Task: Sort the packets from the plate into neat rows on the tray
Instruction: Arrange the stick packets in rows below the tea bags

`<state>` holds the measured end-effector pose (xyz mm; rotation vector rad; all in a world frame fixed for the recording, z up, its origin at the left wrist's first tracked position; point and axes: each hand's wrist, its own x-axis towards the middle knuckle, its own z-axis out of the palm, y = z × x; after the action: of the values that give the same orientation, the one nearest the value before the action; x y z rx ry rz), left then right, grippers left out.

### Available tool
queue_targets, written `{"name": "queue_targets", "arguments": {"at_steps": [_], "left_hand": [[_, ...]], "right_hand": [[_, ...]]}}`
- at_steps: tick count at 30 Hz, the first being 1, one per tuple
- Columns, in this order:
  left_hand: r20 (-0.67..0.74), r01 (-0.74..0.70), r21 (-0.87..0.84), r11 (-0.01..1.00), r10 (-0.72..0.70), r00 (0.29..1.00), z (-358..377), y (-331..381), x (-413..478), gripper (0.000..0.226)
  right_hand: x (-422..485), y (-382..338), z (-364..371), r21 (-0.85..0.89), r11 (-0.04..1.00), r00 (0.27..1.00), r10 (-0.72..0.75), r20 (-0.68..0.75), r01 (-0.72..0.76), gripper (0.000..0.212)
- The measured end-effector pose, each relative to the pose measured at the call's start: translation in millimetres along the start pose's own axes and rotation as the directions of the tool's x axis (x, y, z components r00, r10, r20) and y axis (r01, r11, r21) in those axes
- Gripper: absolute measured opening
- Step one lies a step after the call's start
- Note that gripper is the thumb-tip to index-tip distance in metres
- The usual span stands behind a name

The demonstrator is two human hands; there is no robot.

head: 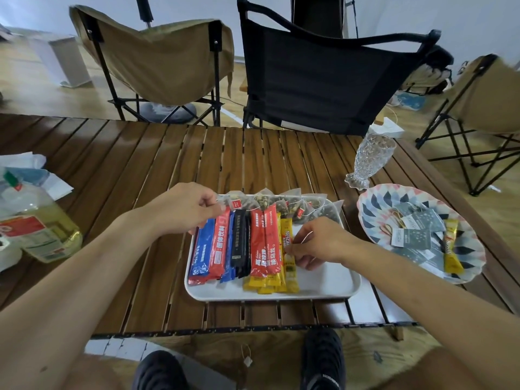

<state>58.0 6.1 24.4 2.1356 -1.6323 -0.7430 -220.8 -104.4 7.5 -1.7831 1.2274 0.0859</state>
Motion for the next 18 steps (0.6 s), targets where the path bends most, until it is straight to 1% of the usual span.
{"name": "queue_targets", "arguments": {"at_steps": [5, 8, 10, 13, 15, 18], "left_hand": [[0.002, -0.005, 0.021, 1.000, 0.005, 1.000, 0, 2, -2, 0.025], [-0.003, 0.002, 0.023, 1.000, -0.002, 1.000, 0, 2, -1, 0.025], [-0.003, 0.013, 0.028, 1.000, -0.013, 1.000, -1, 2, -2, 0.027], [0.007, 0.014, 0.048, 0.999, -0.014, 1.000, -1, 2, -2, 0.028], [0.006, 0.011, 0.056, 0.998, -0.011, 1.000, -1, 4, -2, 0.028], [0.004, 0.014, 0.052, 0.999, -0.014, 1.000, 2, 9, 1, 0.028]], "right_hand": [[0, 0, 1, 0.025, 1.000, 1.000, -0.017, 0.026, 0.016, 0.024], [-5, -2, -5, 0.099, 0.995, 0.998, -0.010, 0.055, 0.005, 0.021], [-7, -2, -7, 0.117, 0.993, 0.999, -0.020, 0.050, 0.014, 0.017], [-5, 0, -4, 0.063, 0.997, 0.998, -0.039, 0.055, 0.036, 0.016], [-3, 1, -4, 0.021, 0.999, 0.998, -0.048, 0.049, 0.047, 0.020], [-4, -1, -11, -0.027, 0.998, 0.998, -0.064, 0.011, 0.064, 0.022]]}}
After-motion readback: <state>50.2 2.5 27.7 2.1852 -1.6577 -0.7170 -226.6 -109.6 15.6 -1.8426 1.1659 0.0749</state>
